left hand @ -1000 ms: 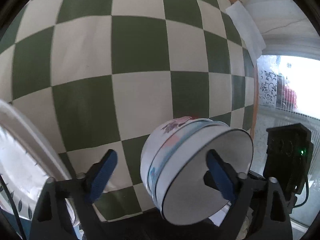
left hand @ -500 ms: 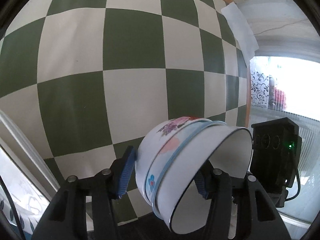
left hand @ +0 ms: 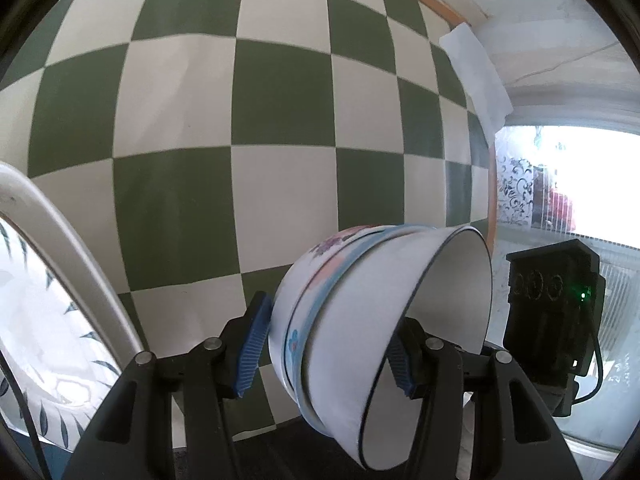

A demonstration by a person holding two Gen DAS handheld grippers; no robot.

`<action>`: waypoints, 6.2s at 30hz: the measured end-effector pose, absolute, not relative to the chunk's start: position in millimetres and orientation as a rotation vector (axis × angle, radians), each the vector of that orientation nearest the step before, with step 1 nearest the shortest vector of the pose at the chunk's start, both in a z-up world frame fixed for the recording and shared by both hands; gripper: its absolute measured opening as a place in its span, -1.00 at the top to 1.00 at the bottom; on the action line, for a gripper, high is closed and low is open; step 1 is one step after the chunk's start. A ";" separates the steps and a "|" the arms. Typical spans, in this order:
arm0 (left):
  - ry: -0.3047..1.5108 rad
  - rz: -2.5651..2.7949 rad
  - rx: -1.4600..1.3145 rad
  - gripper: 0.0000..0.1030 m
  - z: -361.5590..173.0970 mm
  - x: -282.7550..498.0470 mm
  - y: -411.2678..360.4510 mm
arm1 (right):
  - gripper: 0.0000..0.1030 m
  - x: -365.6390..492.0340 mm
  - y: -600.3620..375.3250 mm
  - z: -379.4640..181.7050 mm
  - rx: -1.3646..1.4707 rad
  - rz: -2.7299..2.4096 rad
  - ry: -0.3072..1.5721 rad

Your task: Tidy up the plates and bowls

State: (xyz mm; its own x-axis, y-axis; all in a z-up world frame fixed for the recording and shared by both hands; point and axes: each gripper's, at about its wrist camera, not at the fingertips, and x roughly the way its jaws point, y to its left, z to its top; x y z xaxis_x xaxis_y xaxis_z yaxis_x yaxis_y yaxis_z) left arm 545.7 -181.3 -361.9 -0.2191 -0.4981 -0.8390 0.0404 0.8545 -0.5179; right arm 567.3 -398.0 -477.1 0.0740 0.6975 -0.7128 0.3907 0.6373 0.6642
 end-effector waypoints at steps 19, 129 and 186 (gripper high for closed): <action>1.618 -0.458 -0.432 0.01 -304.2 559.4 -112.5 | 0.00 612.0 -346.6 -417.1 0.834 0.395 1.516; 0.978 -0.088 -0.085 -0.96 -121.6 367.3 60.2 | -0.86 447.7 -161.5 -180.0 0.124 0.112 1.067; 0.666 0.005 -0.021 -0.96 5.2 91.2 64.2 | -0.89 130.3 -160.8 5.2 0.051 0.026 0.683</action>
State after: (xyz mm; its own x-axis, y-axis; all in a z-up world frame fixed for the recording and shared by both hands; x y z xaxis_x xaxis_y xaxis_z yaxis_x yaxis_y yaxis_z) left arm 91.2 64.2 5.2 0.7862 -0.0022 -0.6179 -0.0112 0.9998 -0.0178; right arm 130.3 -160.8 5.2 0.7754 0.0409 -0.6302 -0.0072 0.9984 0.0559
